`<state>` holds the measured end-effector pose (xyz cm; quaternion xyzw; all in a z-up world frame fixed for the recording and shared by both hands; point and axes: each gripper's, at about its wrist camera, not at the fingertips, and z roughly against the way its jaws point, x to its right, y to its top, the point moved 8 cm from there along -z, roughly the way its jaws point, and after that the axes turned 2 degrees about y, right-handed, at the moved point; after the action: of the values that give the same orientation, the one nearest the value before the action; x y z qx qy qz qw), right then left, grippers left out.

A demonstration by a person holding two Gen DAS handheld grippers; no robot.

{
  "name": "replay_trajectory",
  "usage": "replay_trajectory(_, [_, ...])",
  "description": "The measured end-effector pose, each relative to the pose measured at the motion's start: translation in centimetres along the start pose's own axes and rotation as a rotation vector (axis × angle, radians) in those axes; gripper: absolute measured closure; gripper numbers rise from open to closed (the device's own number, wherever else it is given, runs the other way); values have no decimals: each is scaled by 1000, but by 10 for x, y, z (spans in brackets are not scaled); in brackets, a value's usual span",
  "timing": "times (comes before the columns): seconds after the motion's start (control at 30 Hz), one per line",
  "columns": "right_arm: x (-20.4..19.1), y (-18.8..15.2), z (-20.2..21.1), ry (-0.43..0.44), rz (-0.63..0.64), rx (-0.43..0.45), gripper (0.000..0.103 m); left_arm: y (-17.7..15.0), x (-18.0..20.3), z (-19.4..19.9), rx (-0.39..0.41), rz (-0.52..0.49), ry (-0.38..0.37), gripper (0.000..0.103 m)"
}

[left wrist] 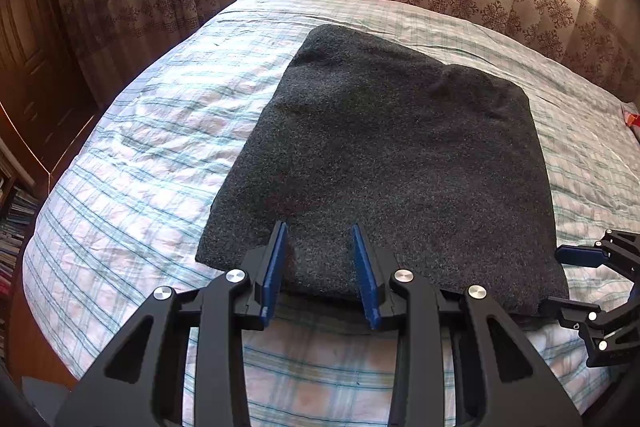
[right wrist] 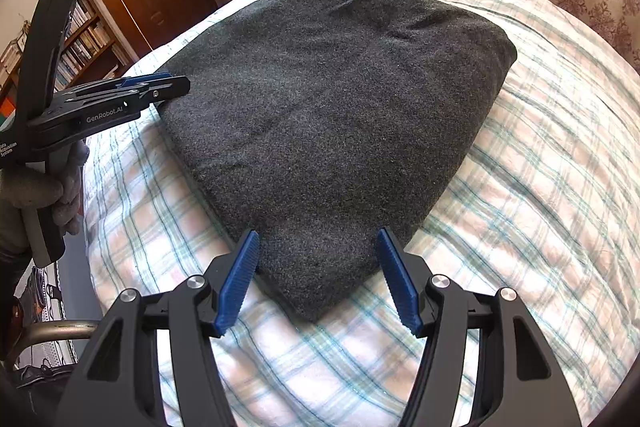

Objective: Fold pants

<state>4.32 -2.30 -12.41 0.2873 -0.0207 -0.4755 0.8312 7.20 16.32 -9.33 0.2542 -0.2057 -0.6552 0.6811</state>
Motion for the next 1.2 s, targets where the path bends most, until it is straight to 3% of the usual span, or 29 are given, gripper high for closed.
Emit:
replay_trajectory(0.1, [-7,-9,-6,-39,43,-26,35,-2,1,2,-1,0,12,69])
replay_trajectory(0.2, [-12,-11,-3,-84,82,1,35,-3,1,5,-1,3,20,69])
replay_trajectory(0.37, [-9,-13,4,-50,49,11,35,-6,0,8,1,-3,30,69])
replay_trajectory(0.57, [-9,-8,32,11,17,95,35,-6,-2,16,10,22,43,68])
replay_trajectory(0.7, [-12,0,54,-54,39,186,35,-5,-2,29,28,44,90,41])
replay_trajectory(0.8, [-13,4,64,-117,60,235,16,-3,-4,42,59,54,149,19])
replay_trajectory(0.9, [-7,10,72,-165,48,267,11,0,-12,60,111,71,265,3])
replay_trajectory(1.0, [0,14,81,-179,13,298,7,5,-7,79,160,63,318,2])
replay_trajectory(1.2, [2,15,91,-236,29,329,5,-3,12,85,91,67,256,3])
